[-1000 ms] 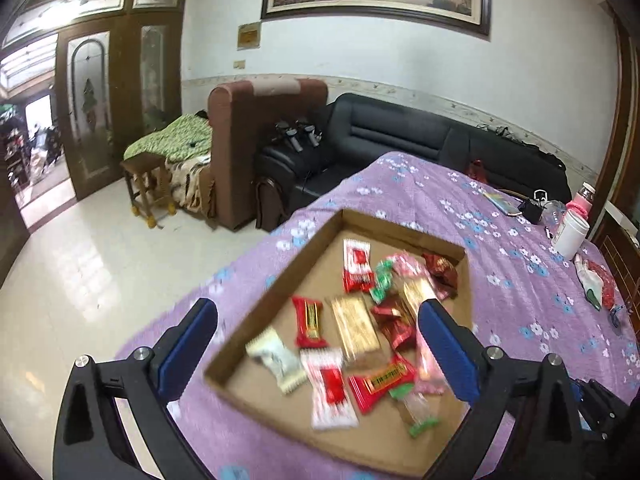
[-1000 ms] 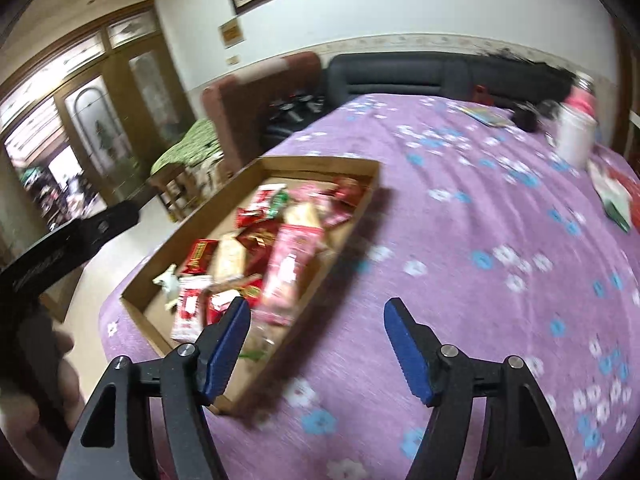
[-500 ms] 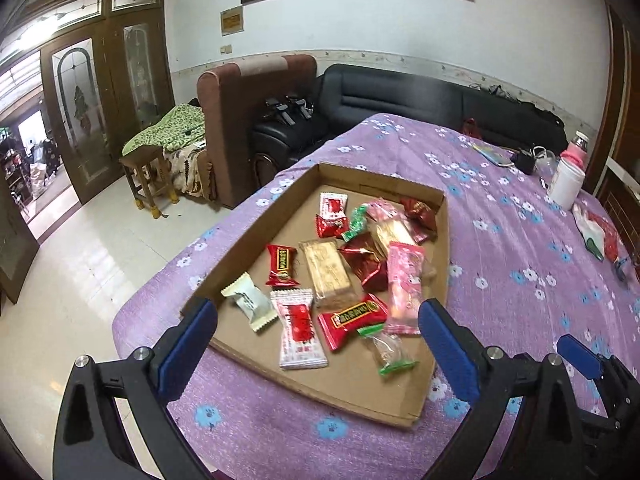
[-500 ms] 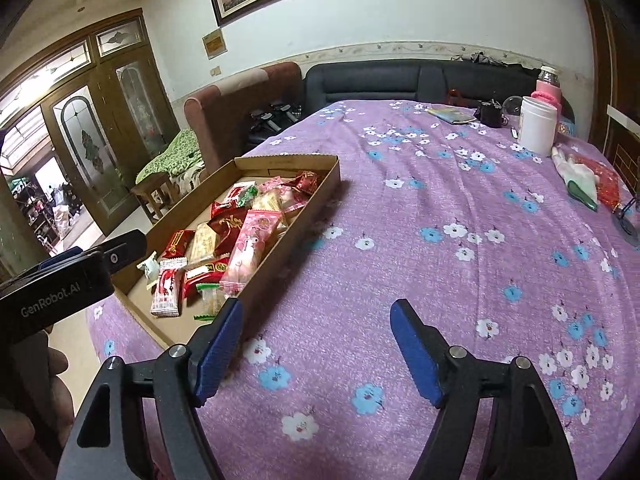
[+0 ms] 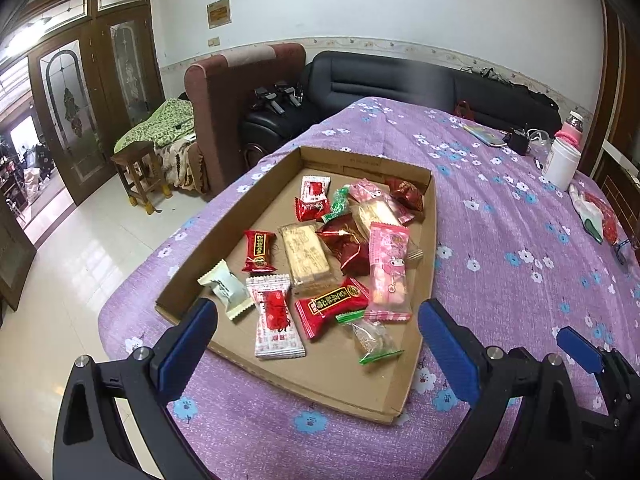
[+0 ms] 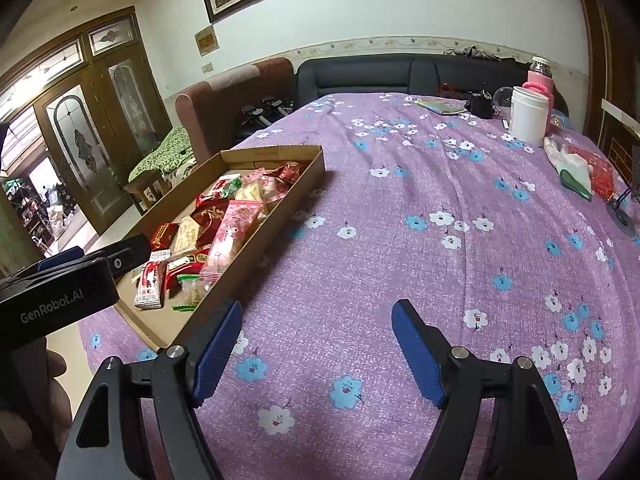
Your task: Organize snacks
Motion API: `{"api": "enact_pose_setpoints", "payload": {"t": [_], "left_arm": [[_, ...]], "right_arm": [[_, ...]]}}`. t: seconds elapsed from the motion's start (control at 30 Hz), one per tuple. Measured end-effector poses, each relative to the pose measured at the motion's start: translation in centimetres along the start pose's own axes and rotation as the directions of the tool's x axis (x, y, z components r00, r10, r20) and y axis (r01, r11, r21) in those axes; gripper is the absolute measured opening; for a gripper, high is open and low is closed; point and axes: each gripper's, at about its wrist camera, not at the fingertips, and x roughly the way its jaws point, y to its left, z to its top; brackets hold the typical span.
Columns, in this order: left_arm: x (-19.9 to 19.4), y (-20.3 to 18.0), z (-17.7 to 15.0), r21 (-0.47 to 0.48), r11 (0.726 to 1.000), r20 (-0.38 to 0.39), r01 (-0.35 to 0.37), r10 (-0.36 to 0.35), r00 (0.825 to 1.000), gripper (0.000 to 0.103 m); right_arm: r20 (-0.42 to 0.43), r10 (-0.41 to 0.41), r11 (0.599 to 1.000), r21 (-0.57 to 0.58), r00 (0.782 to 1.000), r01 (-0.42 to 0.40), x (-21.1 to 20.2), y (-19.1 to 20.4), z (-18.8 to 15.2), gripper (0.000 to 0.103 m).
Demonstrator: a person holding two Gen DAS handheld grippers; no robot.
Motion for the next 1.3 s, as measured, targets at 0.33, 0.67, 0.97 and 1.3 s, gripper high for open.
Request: {"api": "enact_pose_setpoints", "payload": {"t": [0.33, 0.67, 0.97, 1.3], "left_arm": [[1.0, -0.1, -0.1, 0.000, 1.000, -0.032, 0.020, -0.020, 0.999, 0.101], [1.5, 0.5, -0.4, -0.011, 1.000, -0.049, 0.022, -0.022, 0.999, 0.101], [1.6, 0.7, -0.6, -0.014, 1.000, -0.052, 0.027, -0.028, 0.998, 0.101], [1.9, 1.2, -1.1, -0.025, 0.999, -0.064, 0.039, -0.041, 0.997, 0.101]], "right_arm": [[-0.020, -0.024, 0.999, -0.035, 1.000, 0.024, 0.8, 0.7, -0.3, 0.083], [-0.037, -0.044, 0.998, -0.054, 0.998, 0.042, 1.2, 1.2, -0.4, 0.084], [-0.032, -0.072, 0.994, -0.089, 0.997, 0.069, 1.1, 2.1, -0.6, 0.084], [-0.043, -0.091, 0.992, -0.094, 0.995, 0.087, 1.3, 2.2, -0.7, 0.084]]}}
